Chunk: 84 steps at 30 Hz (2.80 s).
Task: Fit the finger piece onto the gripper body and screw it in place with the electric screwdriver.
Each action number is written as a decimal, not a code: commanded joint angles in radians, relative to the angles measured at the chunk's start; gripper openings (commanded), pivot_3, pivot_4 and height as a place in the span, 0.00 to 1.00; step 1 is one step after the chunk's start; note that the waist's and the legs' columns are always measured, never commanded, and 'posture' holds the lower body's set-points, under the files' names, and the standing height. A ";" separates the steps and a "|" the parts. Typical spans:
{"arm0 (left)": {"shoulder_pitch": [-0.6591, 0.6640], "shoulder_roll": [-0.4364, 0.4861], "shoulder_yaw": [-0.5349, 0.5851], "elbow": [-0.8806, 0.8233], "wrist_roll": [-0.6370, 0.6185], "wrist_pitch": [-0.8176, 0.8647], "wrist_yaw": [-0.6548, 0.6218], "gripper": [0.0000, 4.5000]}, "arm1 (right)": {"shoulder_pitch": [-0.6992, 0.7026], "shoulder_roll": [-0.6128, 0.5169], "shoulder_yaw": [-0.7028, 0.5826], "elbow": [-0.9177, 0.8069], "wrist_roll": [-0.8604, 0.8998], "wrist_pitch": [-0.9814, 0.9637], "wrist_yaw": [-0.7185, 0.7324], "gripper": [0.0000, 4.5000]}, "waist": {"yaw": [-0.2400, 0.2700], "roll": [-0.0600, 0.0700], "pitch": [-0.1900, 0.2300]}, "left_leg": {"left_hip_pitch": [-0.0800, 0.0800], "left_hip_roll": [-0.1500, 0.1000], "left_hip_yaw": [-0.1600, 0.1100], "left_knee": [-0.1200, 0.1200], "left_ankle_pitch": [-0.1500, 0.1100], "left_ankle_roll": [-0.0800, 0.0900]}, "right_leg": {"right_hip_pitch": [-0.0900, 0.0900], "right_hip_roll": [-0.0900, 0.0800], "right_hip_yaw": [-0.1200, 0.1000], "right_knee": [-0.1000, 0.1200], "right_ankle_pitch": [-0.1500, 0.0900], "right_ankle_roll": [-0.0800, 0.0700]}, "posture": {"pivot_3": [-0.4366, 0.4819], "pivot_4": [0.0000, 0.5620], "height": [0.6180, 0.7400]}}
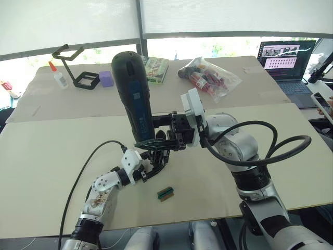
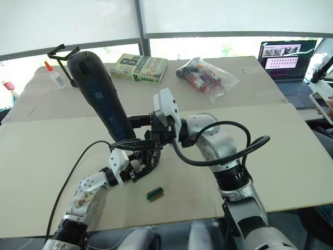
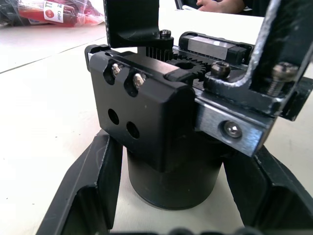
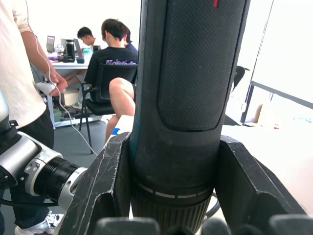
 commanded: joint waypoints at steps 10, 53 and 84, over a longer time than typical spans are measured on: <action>0.038 -0.001 -0.053 0.024 0.022 0.039 -0.022 0.56 | -0.020 -0.007 -0.033 -0.056 0.061 0.006 -0.002 0.44 | 0.000 0.000 0.000 | 0.000 0.000 0.000 0.000 0.000 0.000 | 0.000 0.000 0.000 0.000 0.000 0.000 | 0.48 0.27 1.00; 0.033 -0.007 -0.059 0.027 0.022 0.041 -0.024 0.56 | -0.033 -0.016 -0.042 -0.021 0.021 -0.030 -0.009 0.44 | 0.001 0.000 0.000 | 0.000 0.000 0.000 0.000 0.000 0.000 | 0.000 0.000 0.000 0.000 0.000 0.000 | 0.48 0.27 1.00; 0.039 -0.009 -0.058 0.021 0.022 0.044 -0.019 0.56 | -0.008 -0.018 -0.018 -0.022 -0.006 -0.028 0.001 0.44 | 0.001 0.000 0.000 | 0.000 0.000 0.000 0.000 0.000 0.000 | 0.000 0.000 0.000 0.000 0.000 0.000 | 0.48 0.27 1.00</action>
